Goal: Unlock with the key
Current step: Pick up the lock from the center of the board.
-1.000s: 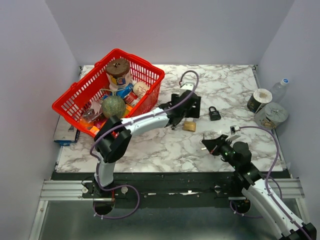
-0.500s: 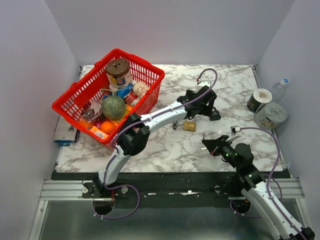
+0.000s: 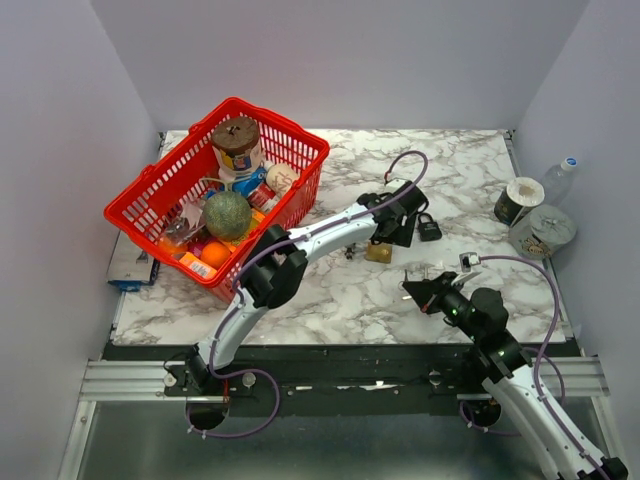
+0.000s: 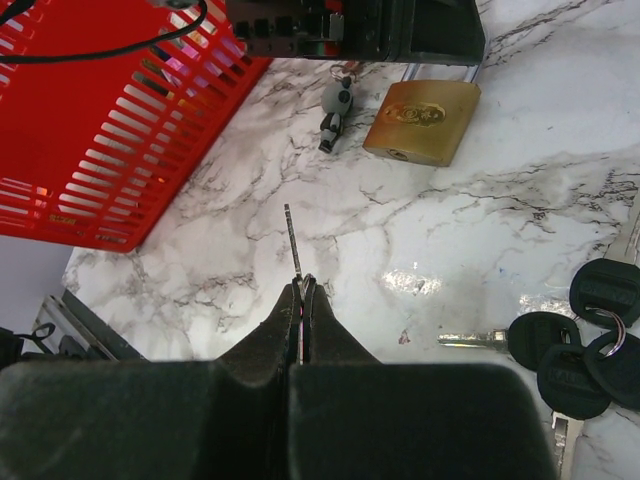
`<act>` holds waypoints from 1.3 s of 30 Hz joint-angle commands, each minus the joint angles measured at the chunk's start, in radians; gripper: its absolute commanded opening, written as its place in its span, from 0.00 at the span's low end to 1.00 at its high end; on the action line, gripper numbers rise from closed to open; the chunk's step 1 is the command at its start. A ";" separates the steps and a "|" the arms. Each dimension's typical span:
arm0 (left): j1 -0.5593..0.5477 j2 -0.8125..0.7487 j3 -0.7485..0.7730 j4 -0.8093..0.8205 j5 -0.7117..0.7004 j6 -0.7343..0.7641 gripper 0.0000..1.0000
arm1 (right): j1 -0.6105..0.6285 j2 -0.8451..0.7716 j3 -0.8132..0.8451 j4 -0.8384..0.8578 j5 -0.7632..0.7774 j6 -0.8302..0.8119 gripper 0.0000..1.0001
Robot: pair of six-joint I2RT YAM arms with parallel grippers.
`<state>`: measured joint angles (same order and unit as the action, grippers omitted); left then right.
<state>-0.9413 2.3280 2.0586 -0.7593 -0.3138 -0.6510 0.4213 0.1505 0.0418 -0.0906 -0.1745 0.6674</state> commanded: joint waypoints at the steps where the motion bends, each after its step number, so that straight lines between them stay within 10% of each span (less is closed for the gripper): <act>1: 0.010 0.039 -0.005 -0.037 0.059 -0.029 0.97 | -0.006 -0.017 -0.017 -0.012 -0.028 -0.025 0.01; 22: 0.019 0.087 -0.070 -0.100 0.102 -0.059 0.83 | -0.004 -0.011 -0.022 0.008 -0.043 -0.034 0.01; 25: 0.018 0.076 -0.109 -0.087 0.111 -0.052 0.74 | -0.006 -0.005 -0.022 0.011 -0.042 -0.035 0.01; 35: 0.038 -0.008 -0.271 0.108 0.208 -0.120 0.00 | -0.001 0.357 0.013 0.262 -0.088 -0.037 0.01; 39: 0.052 -0.070 -0.348 0.227 0.240 -0.202 0.00 | 0.004 0.547 0.026 0.403 -0.105 0.004 0.01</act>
<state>-0.9051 2.2646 1.8130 -0.5892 -0.2008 -0.7326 0.4213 0.5774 0.0437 0.1146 -0.2432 0.6392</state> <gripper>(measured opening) 0.708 0.014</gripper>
